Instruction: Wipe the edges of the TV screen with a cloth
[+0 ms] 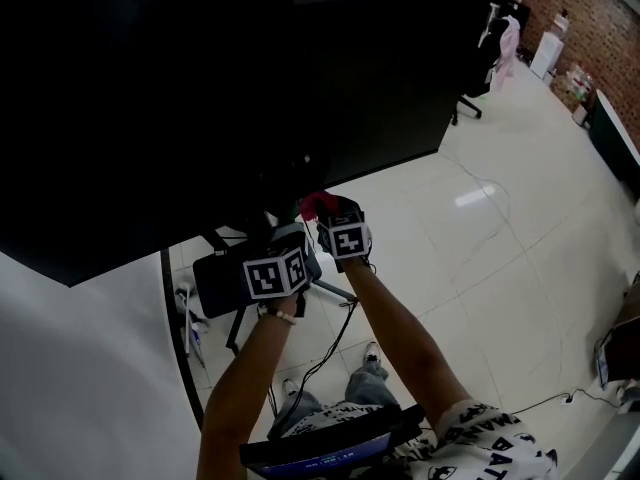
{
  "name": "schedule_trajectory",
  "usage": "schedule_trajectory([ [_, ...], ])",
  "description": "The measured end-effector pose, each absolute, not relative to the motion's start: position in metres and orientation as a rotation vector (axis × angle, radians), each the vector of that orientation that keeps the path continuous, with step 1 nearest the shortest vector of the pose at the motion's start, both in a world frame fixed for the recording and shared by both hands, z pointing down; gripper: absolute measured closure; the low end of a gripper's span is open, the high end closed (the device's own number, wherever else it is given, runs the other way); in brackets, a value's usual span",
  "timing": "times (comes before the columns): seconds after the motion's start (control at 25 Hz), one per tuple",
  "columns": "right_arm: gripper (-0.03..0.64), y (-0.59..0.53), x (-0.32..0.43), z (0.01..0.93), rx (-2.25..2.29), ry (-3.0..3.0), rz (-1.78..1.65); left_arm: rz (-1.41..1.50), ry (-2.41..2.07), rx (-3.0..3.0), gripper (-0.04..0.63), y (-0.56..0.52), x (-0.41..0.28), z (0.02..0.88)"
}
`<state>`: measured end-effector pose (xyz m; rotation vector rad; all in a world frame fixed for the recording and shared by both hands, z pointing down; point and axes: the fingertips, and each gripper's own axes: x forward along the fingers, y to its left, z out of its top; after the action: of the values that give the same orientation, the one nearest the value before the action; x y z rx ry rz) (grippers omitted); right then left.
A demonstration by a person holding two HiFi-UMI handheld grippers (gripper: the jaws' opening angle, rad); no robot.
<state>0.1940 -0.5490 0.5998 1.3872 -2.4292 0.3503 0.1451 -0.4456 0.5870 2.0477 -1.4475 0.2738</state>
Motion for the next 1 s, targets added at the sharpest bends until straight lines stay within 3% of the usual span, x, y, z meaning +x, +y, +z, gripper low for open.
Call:
schedule_trajectory([
  [1.0, 0.500, -0.650, 0.440, 0.596, 1.576, -2.323, 0.328, 0.314, -1.344, 2.153, 0.609, -0.544, 0.357, 0.586],
])
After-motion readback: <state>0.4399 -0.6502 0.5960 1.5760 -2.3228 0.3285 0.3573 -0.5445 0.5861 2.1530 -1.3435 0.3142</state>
